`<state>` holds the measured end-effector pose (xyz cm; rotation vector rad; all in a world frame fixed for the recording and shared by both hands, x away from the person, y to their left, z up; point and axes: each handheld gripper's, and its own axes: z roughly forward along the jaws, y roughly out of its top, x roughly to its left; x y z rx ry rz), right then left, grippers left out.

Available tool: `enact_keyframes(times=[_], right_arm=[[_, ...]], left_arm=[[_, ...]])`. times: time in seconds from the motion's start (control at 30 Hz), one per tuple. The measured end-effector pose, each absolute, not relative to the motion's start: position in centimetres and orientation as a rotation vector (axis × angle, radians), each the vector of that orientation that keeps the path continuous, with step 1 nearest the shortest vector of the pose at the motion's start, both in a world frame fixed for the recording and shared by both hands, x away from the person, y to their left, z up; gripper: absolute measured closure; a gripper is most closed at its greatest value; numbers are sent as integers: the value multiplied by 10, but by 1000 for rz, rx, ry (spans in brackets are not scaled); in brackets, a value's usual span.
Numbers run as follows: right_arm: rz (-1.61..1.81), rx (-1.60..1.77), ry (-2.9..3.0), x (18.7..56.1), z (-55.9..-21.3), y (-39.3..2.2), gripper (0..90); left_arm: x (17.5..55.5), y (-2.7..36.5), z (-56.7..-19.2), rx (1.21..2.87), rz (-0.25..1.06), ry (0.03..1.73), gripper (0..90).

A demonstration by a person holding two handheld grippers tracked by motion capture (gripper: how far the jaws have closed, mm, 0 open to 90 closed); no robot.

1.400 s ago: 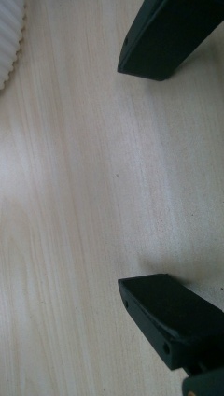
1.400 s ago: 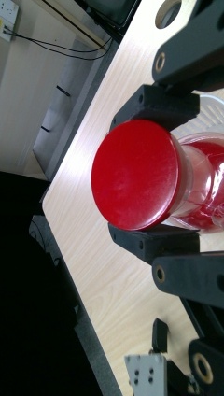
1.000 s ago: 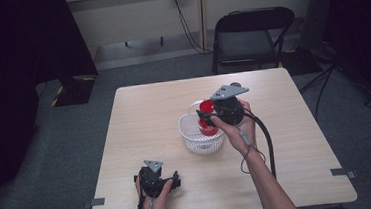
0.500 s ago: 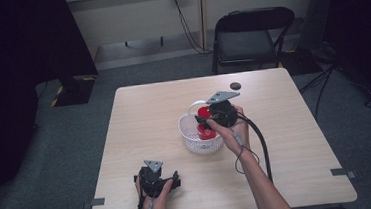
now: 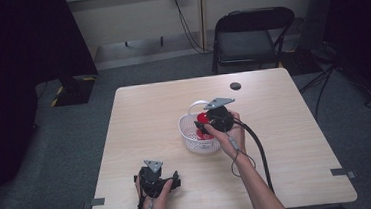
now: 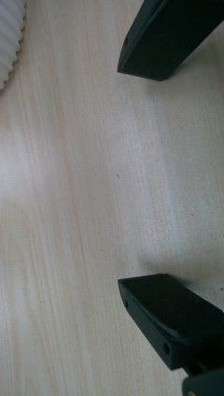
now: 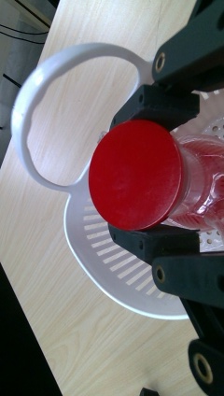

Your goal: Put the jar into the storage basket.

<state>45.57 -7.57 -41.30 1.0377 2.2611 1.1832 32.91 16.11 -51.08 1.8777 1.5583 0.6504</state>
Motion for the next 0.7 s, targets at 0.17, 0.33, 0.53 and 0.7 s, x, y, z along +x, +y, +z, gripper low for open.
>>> enact_keyframes(times=[0.17,0.33,0.53,0.7], right_arm=[[1176,1061,2258,457,-420,-76,483],[1169,1068,2263,457,-425,-76,482],[1176,1081,2256,456,-425,-78,482],[1173,1086,2264,454,-425,-78,475]], left_arm=[[329,161,-511,1878,651,1558,3],[329,161,-511,1878,651,1558,3],[329,161,-511,1878,651,1558,3],[329,161,-511,1878,650,1558,3]])
